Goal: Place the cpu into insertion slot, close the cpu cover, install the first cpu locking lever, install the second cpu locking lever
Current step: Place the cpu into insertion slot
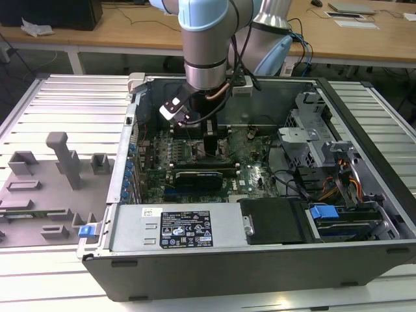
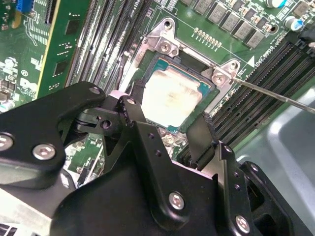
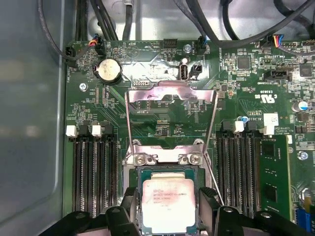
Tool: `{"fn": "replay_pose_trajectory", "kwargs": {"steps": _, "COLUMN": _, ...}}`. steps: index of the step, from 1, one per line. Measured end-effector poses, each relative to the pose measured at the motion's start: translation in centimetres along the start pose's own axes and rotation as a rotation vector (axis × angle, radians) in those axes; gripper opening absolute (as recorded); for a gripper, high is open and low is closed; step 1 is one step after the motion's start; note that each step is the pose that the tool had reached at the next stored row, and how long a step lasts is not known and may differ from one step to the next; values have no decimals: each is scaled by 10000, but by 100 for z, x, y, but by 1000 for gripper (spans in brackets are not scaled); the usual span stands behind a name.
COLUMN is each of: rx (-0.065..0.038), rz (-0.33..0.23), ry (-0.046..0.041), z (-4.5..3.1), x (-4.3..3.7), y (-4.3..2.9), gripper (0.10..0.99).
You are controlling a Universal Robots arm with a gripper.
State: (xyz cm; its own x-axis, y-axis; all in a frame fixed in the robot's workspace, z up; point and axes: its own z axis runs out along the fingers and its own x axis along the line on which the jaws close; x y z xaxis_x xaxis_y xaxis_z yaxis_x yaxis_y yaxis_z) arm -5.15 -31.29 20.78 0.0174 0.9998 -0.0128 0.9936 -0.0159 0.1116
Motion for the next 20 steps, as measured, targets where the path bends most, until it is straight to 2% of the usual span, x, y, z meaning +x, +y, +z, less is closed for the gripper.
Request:
{"fn": "replay_pose_trajectory", "kwargs": {"steps": 11, "rx": -3, "rz": -221, "ry": 7, "z": -1, "x": 0, "y": 0, "gripper": 600}}
{"fn": "replay_pose_trajectory", "kwargs": {"steps": 12, "rx": -3, "rz": -221, "ry": 8, "z": -1, "x": 0, "y": 0, "gripper": 533}}
{"fn": "replay_pose_trajectory", "kwargs": {"steps": 13, "rx": -3, "rz": -222, "ry": 7, "z": -1, "x": 0, "y": 0, "gripper": 533}}
{"fn": "replay_pose_trajectory", "kwargs": {"steps": 16, "rx": -3, "rz": -222, "ry": 8, "z": -1, "x": 0, "y": 0, "gripper": 353}}
{"fn": "replay_pose_trajectory", "kwargs": {"steps": 17, "rx": -3, "rz": -222, "ry": 8, "z": -1, "x": 0, "y": 0, "gripper": 353}}
{"fn": "replay_pose_trajectory", "kwargs": {"steps": 19, "rx": -3, "rz": -223, "ry": 7, "z": -1, "x": 0, "y": 0, "gripper": 231}}
{"fn": "replay_pose_trajectory", "kwargs": {"steps": 20, "rx": -3, "rz": -223, "ry": 8, "z": -1, "x": 0, "y": 0, "gripper": 231}}
